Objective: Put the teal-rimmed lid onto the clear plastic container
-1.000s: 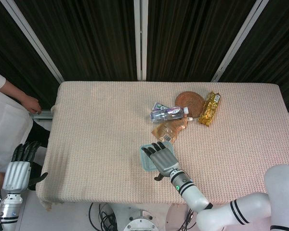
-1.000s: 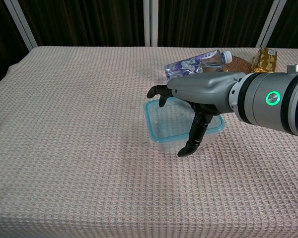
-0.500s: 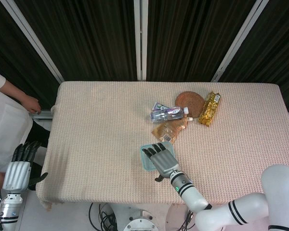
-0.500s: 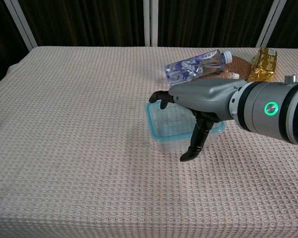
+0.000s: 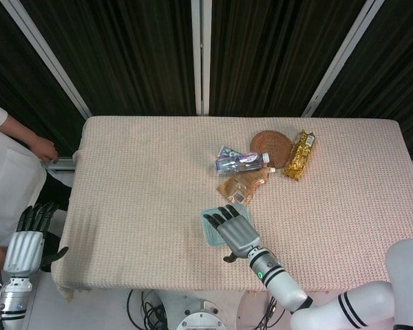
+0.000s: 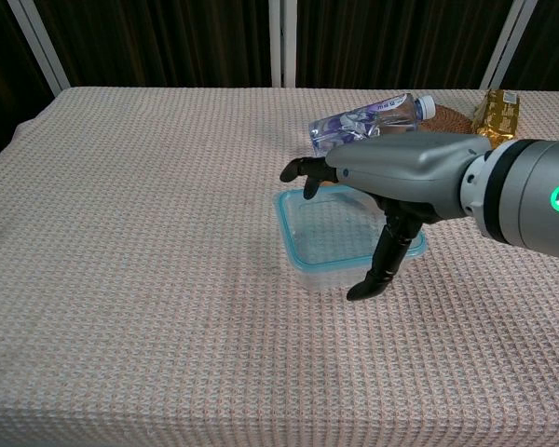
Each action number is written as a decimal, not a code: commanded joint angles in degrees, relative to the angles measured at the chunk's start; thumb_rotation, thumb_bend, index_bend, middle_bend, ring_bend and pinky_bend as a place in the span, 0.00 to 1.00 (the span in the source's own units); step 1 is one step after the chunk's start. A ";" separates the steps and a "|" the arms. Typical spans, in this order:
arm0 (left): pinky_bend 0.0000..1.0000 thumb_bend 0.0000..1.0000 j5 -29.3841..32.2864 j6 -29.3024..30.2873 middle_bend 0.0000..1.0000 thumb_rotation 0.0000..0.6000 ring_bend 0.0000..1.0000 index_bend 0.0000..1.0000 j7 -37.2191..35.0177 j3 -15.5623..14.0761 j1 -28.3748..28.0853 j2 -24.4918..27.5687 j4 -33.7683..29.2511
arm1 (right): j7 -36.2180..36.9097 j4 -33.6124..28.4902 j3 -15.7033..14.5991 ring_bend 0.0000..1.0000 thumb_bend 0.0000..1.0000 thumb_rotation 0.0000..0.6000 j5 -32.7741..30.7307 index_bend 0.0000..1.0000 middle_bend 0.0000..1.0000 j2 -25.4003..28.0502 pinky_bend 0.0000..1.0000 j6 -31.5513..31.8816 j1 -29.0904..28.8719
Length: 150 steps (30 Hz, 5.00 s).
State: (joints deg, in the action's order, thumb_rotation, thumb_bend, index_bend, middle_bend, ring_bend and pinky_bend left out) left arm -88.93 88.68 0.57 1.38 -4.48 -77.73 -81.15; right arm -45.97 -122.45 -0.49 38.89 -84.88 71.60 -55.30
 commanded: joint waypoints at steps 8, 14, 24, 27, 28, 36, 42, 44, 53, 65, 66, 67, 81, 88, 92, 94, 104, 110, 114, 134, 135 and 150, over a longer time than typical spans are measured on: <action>0.00 0.00 -0.21 0.07 0.07 1.00 0.00 0.10 1.16 -0.01 -0.03 0.25 -1.04 | 4.44 -3.27 -7.65 0.00 0.00 1.00 11.17 0.00 0.18 4.72 0.00 -4.58 4.99; 0.00 0.00 -0.03 0.04 0.07 1.00 0.00 0.10 1.48 0.00 0.06 0.35 -1.39 | 4.28 -1.79 -7.61 0.00 0.00 1.00 11.00 0.00 0.18 4.21 0.00 -6.22 5.45; 0.00 0.00 0.26 -0.43 0.07 1.00 0.00 0.10 1.12 -0.08 0.06 0.02 -0.82 | 2.08 -0.04 -6.87 0.00 0.00 1.00 7.43 0.00 0.19 2.67 0.00 -7.24 5.35; 0.00 0.00 0.28 -0.47 0.07 1.00 0.00 0.10 0.89 -0.08 0.06 -0.06 -0.58 | 2.15 -0.23 -6.65 0.00 0.00 1.00 7.75 0.00 0.19 2.66 0.00 -7.07 5.63; 0.00 0.00 0.28 -0.47 0.07 1.00 0.00 0.10 0.82 -0.06 0.05 -0.06 -0.54 | 2.41 -0.52 -6.58 0.00 0.00 1.00 8.32 0.00 0.19 2.86 0.00 -6.96 5.84; 0.00 0.00 0.02 -0.27 0.07 1.00 0.00 0.10 0.73 -0.03 0.03 0.06 -0.56 | 6.21 -3.38 -5.11 0.00 0.00 1.00 13.57 0.00 0.18 7.46 0.00 -4.00 8.46; 0.00 0.00 -0.03 -0.09 0.07 1.00 0.00 0.10 0.83 -0.10 0.16 0.02 -0.69 | 8.52 -0.63 -0.66 0.00 0.00 1.00 8.38 0.00 0.16 9.36 0.00 -4.46 7.94; 0.00 0.00 0.02 -0.09 0.07 1.00 0.00 0.10 0.86 -0.16 0.25 0.07 -0.76 | 8.82 0.71 0.67 0.00 0.00 1.00 5.61 0.00 0.16 9.22 0.00 -5.76 7.15; 0.00 0.00 0.27 -0.28 0.07 1.00 0.00 0.10 1.03 -0.16 0.34 0.19 -0.93 | 8.12 6.20 3.28 0.00 0.00 1.00 -2.70 0.00 0.16 6.63 0.00 -10.04 3.92; 0.00 0.00 0.34 -0.68 0.07 1.00 0.00 0.10 0.71 -0.21 0.23 -0.10 -0.46 | 7.16 7.53 1.86 0.00 0.00 1.00 -4.17 0.00 0.18 4.75 0.00 -10.51 3.20; 0.00 0.00 0.32 -0.70 0.07 1.00 0.00 0.10 0.66 -0.21 0.22 -0.15 -0.39 | 7.10 7.65 1.75 0.00 0.00 1.00 -4.29 0.00 0.18 4.59 0.00 -10.55 3.17; 0.00 0.00 0.32 -0.72 0.07 1.00 0.00 0.10 0.57 -0.23 0.23 -0.18 -0.32 | 7.05 7.83 1.64 0.00 0.00 1.00 -4.43 0.00 0.18 4.38 0.00 -10.56 3.14; 0.00 0.00 0.14 -0.38 0.07 1.00 0.00 0.10 0.08 -0.21 0.35 -0.33 0.14 | 5.86 2.02 0.97 0.00 0.00 1.00 2.46 0.00 0.14 5.73 0.00 -6.76 4.10; 0.00 0.00 0.04 0.04 0.07 1.00 0.00 0.10 0.46 -0.22 0.55 -0.04 -0.41 | 3.49 2.25 3.65 0.00 0.00 1.00 -0.41 0.00 0.13 3.66 0.00 -8.92 0.64; 0.00 0.00 0.13 0.18 0.07 1.00 0.00 0.10 0.54 -0.21 0.69 0.09 -0.59 | 1.79 3.82 4.95 0.00 0.00 1.00 -3.96 0.00 0.13 1.36 0.00 -9.60 -1.76; 0.00 0.00 0.02 0.23 0.07 1.00 0.00 0.10 0.54 -0.24 0.70 0.08 -0.59 | 0.92 4.30 5.04 0.00 0.00 1.00 -5.50 0.00 0.13 0.43 0.00 -9.77 -2.74; 0.00 0.00 -0.03 0.06 0.07 1.00 0.00 0.10 0.08 -0.21 0.61 -0.18 0.00 | 0.02 5.72 3.26 0.00 0.00 1.00 -7.56 0.00 0.15 -1.39 0.00 -9.03 -3.69; 0.00 0.00 0.15 -0.01 0.07 1.00 0.00 0.10 -0.13 -0.26 0.73 -0.31 0.25 | 0.13 6.85 2.68 0.00 0.00 1.00 -8.42 0.00 0.15 -2.34 0.00 -9.33 -4.05; 0.00 0.00 0.09 -0.01 0.07 1.00 0.00 0.10 -0.17 -0.28 0.72 -0.37 0.36 | 0.33 7.46 2.26 0.00 0.00 1.00 -8.76 0.00 0.16 -2.78 0.00 -9.64 -4.18; 0.00 0.00 -0.39 -0.33 0.07 1.00 0.00 0.10 1.03 0.92 -0.71 0.54 -0.91 | 15.23 4.90 -10.26 0.00 0.00 1.00 28.45 0.00 0.08 12.99 0.00 14.55 17.57; 0.00 0.00 -0.40 -0.37 0.07 1.00 0.00 0.10 1.28 1.05 -0.85 0.66 -1.19 | 17.68 6.23 -11.36 0.00 0.00 1.00 30.76 0.00 0.07 13.90 0.00 16.00 19.48; 0.00 0.00 -0.18 -1.84 0.07 1.00 0.00 0.10 8.04 1.66 -2.43 2.53 -7.37 | 46.65 25.86 -16.73 0.00 0.00 1.00 47.11 0.00 0.00 19.90 0.00 27.76 40.28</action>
State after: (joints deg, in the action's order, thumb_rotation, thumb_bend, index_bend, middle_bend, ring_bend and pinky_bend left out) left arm -89.22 86.97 8.38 3.03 -6.83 -75.29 -88.29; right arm -0.88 -98.20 -17.26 84.52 -65.52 98.36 -16.52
